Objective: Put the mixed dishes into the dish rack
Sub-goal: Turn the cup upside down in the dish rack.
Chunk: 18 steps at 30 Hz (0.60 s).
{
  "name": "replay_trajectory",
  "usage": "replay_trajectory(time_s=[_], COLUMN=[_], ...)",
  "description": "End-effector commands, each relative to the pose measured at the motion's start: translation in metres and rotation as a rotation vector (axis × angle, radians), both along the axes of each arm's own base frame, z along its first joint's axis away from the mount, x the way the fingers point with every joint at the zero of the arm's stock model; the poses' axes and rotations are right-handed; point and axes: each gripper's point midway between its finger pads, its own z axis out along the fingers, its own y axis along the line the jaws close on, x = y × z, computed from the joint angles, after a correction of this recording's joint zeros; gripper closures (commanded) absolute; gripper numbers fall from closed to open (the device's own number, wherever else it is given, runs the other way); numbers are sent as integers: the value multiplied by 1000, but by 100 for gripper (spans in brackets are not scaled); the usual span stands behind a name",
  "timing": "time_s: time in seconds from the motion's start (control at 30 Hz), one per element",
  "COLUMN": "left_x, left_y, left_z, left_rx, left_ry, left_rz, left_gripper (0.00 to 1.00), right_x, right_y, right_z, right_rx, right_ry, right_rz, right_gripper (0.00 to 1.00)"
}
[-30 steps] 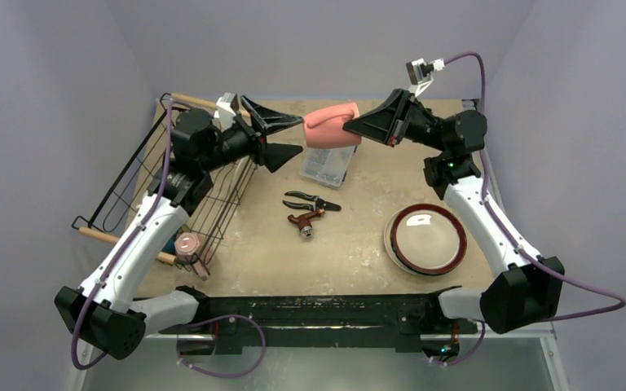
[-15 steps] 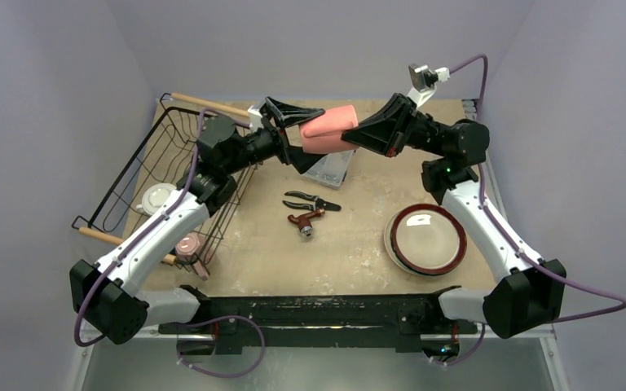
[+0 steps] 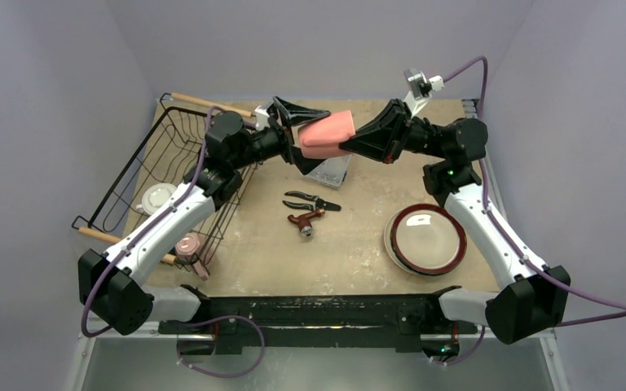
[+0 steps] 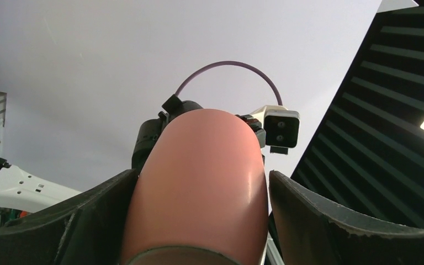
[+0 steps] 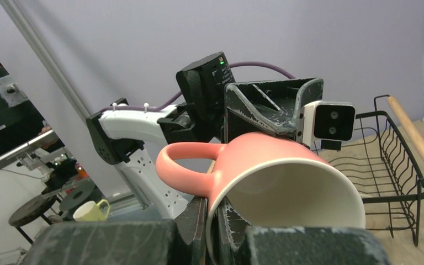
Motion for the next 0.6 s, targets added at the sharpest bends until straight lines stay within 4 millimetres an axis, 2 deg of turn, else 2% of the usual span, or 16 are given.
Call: replay_trajectory(time_s=[0.0, 0.13, 0.37, 0.57], left_x=[-35, -37, -43, -47], left_y=[16, 18, 36, 41], left_z=[109, 123, 144, 144], left_rx=[-259, -303, -403, -366], left_ry=[-187, -271, -435, -501], left_rz=[-73, -71, -12, -12], left_gripper=[16, 14, 11, 9], right_x=[-10, -8, -10, -10], right_y=[8, 9, 9, 9], right_z=[-15, -17, -18, -16], right_rx=[-60, -49, 18, 17], right_ry=[-3, 21, 82, 103], right_rz=[68, 61, 89, 96], right_gripper=[100, 100, 100, 100])
